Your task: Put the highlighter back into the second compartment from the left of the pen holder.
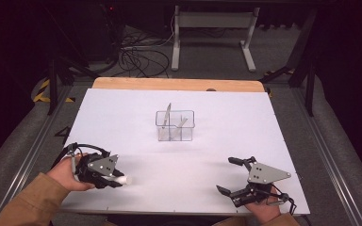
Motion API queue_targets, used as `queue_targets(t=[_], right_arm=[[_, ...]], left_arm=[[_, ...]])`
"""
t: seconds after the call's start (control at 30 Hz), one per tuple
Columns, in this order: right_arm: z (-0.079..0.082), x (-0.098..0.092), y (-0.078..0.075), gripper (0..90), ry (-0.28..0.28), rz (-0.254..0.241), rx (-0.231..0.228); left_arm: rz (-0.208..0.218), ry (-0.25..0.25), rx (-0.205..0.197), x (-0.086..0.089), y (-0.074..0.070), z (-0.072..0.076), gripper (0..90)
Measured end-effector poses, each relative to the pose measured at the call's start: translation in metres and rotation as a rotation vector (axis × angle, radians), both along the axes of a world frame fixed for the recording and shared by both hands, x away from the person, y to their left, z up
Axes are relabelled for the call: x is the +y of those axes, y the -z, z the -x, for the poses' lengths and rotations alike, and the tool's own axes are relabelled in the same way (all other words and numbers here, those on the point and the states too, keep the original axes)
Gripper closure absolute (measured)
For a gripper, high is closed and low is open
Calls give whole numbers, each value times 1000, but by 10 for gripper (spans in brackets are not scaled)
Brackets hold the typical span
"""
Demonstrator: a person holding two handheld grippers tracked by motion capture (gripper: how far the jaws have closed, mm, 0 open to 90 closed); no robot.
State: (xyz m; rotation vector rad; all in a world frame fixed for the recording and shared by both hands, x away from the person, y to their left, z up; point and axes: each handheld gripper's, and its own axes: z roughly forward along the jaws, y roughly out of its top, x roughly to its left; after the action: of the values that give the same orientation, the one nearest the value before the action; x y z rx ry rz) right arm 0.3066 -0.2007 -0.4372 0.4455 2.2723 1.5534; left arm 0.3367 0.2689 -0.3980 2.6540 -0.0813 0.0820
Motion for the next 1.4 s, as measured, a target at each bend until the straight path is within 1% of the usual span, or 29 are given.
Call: queue_targets(t=[0.13,0.27,0.33,0.37,0.43,0.57,0.7,0.8,0.93,1.07,1.13,1.17,1.3,1.4], right_arm=[[0,0,0,59,0,1,-2],[0,-1,0,59,1,0,-2],[0,-1,0,59,1,-1,-2],[0,-1,0,59,1,-1,-2],[0,-1,0,59,2,2,0],[1,-2,0,59,5,-3,-1],[1,-1,0,59,4,2,1],[1,-1,0,59,4,1,0],[0,-2,0,59,4,1,-1],[0,-1,0,59,4,3,-2],[0,-2,0,59,4,2,-1],[0,-2,0,59,4,2,-2],[0,-2,0,59,6,4,-2],[0,-2,0,59,7,3,-2]], left_arm=[[50,-22,-7,0,-8,-2,682],[91,-39,-1,0,-12,-4,682],[107,-50,2,0,-13,-5,683],[117,-54,-3,-1,-14,-6,682],[129,-73,-3,0,-16,-7,683],[181,-107,-8,1,-20,-12,683],[257,-156,-4,4,-24,-15,683],[306,-185,-5,7,-29,-18,683],[355,-229,0,7,-33,-19,683],[410,-259,1,7,-36,-19,683],[442,-279,1,7,-39,-19,683],[465,-291,7,6,-40,-19,683],[510,-314,8,5,-42,-19,683],[528,-330,2,4,-43,-19,683]])
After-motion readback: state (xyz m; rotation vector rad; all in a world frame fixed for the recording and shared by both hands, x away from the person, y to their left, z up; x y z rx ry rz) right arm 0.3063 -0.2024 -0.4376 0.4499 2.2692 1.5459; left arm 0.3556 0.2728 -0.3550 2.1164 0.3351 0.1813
